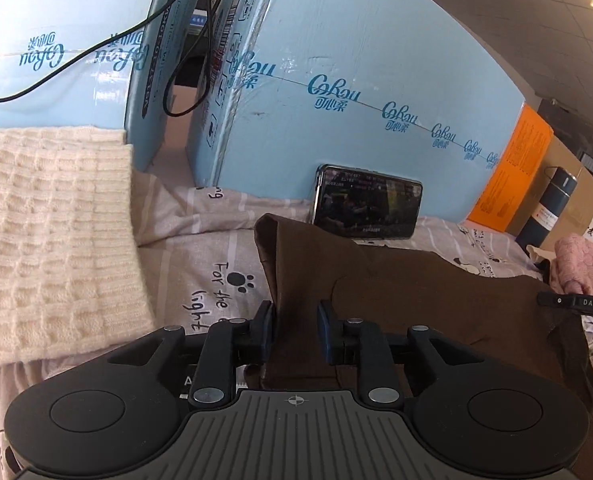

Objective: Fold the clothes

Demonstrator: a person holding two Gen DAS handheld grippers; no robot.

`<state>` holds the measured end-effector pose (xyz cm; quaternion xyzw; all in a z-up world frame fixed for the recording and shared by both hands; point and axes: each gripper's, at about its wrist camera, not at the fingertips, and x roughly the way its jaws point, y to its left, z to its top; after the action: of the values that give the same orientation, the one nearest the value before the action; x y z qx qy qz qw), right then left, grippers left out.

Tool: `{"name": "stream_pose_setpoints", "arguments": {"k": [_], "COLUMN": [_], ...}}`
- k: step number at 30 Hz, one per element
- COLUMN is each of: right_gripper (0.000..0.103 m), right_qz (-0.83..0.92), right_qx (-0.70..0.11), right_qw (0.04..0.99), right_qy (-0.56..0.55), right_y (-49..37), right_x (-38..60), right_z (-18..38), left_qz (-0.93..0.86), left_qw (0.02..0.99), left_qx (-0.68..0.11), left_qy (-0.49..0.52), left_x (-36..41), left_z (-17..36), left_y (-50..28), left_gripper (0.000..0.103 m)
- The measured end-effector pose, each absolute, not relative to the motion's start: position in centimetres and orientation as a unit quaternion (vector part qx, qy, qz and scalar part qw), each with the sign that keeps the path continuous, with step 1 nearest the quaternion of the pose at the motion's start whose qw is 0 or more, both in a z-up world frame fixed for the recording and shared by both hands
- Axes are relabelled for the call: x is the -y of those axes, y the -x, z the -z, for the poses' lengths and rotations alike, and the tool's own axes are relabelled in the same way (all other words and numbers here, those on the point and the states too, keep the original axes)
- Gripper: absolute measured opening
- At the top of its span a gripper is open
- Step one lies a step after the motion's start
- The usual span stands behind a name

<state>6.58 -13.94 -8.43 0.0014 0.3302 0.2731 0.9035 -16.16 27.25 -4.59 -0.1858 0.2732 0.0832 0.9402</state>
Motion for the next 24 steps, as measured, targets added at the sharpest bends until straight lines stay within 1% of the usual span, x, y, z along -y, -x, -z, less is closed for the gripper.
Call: {"name": "stream_pose_setpoints", "arguments": {"k": [2, 3, 5, 7, 9, 11, 15, 16, 20, 24], "right_gripper": [0.063, 0.064, 0.065, 0.067, 0.068, 0.070, 0.075, 0.075, 0.079, 0.079], "right_qz": [-0.265, -0.261, -0.257, -0.253, -0.269, -0.305, -0.403, -0.427, -0.506, -0.520], "right_qx": [-0.321, -0.316, -0.303, -0.280, -0.259, -0.243, -0.243, -0.243, -0.265, -0.299], "right_qw": [0.909, 0.912, 0.918, 0.926, 0.927, 0.920, 0.881, 0.870, 0.819, 0.795], "right_qy": [0.001, 0.002, 0.009, 0.018, 0.025, 0.035, 0.040, 0.041, 0.043, 0.088], "right_y": [-6.1, -5.9, -5.1, -3.8, -2.1, -0.2, 3.8, 4.9, 8.3, 10.4], "right_x": [14.5, 14.8, 15.3, 15.9, 16.7, 17.3, 17.3, 17.3, 15.7, 13.2], "right_z": [8.0, 7.6, 6.8, 5.7, 4.6, 3.7, 2.8, 2.6, 3.4, 5.7], "left_qz": [-0.072, -0.070, -0.075, -0.078, -0.080, -0.080, -0.070, -0.068, -0.068, -0.061], "left_qw": [0.940, 0.941, 0.943, 0.946, 0.950, 0.954, 0.954, 0.954, 0.948, 0.942], "left_qx": [-0.277, -0.280, -0.278, -0.271, -0.261, -0.254, -0.255, -0.258, -0.280, -0.300], "left_qy": [0.185, 0.175, 0.165, 0.161, 0.150, 0.141, 0.140, 0.139, 0.137, 0.138], "left_x": [-26.7, -26.3, -26.0, -25.8, -25.6, -25.1, -24.0, -23.6, -22.2, -21.2], "left_z": [4.6, 4.6, 4.3, 3.8, 3.2, 2.7, 2.8, 3.0, 3.8, 4.9], "left_y": [17.0, 17.5, 18.6, 20.2, 22.0, 24.2, 28.0, 28.7, 30.3, 31.0], "left_gripper": [0.024, 0.026, 0.042, 0.051, 0.056, 0.067, 0.077, 0.081, 0.081, 0.083]}}
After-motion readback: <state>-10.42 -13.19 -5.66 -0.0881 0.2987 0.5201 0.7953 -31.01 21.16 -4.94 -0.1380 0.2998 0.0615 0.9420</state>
